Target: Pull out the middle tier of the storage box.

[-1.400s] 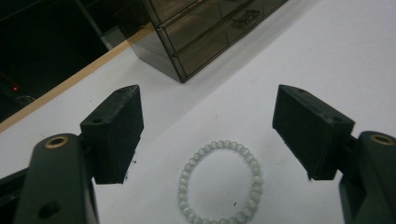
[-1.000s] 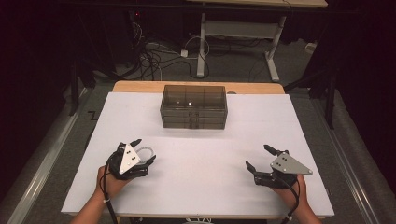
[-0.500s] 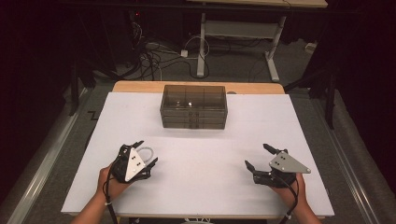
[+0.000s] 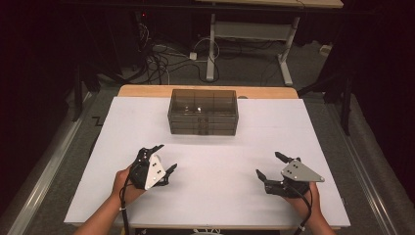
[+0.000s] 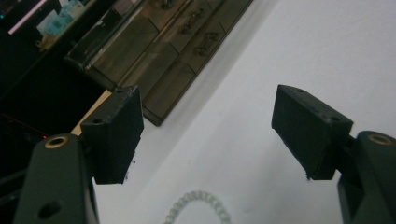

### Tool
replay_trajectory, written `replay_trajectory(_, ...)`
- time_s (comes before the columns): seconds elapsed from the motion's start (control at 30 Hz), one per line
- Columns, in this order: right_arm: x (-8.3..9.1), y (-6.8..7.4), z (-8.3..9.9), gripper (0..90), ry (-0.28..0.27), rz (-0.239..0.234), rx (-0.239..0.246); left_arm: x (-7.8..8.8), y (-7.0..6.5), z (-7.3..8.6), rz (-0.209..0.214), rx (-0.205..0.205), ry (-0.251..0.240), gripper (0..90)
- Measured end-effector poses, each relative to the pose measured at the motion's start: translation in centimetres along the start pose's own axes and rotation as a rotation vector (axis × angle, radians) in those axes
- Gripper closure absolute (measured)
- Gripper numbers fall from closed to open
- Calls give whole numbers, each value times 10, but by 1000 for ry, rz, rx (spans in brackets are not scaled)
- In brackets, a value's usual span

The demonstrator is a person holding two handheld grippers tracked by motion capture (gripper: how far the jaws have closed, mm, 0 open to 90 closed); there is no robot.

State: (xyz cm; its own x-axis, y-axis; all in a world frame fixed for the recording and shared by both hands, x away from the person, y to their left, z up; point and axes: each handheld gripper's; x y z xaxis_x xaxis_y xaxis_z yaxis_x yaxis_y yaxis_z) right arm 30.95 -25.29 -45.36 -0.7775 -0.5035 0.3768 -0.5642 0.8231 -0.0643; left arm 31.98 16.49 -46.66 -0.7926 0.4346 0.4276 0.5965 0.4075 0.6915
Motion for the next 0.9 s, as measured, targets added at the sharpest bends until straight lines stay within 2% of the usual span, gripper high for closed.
replay_trajectory(0.13,-1,1,0,163,5,3,7,-9,0,-6,-11,-31,19,254)
replay_trajectory(0.2,-2,2,1,163,10,3,10,-15,2,-11,-14,-31,10,272)
replay_trajectory(0.33,-2,2,1,163,12,7,10,-30,5,-21,-50,-55,11,273)
replay_trajectory(0.43,-2,2,1,164,21,7,14,-40,8,-29,-51,-71,8,272)
replay_trajectory(0.53,-2,5,0,162,23,-3,27,-49,9,-36,-69,-104,-5,272)
replay_trajectory(0.6,-2,5,0,162,25,-4,28,-56,11,-40,-64,-101,-13,272)
replay_trajectory(0.7,-2,5,0,159,22,-4,32,-66,13,-44,-90,-122,-15,272)
replay_trajectory(0.77,-1,4,0,159,15,6,28,-71,15,-46,-94,-96,-14,272)
replay_trajectory(0.9,0,3,0,158,6,24,21,-82,17,-51,-95,-100,-5,272)
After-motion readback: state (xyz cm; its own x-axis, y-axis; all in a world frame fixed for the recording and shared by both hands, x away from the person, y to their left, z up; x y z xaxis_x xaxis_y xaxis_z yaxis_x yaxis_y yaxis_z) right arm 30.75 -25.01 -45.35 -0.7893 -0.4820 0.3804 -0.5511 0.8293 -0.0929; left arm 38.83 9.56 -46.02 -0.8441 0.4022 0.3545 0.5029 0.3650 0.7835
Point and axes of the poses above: each handheld gripper's, and its own axes: x roughly backward along the jaws, z roughly out of its underside, y roughly to its left, and after that the axes turned 12 degrees about -x, right-handed
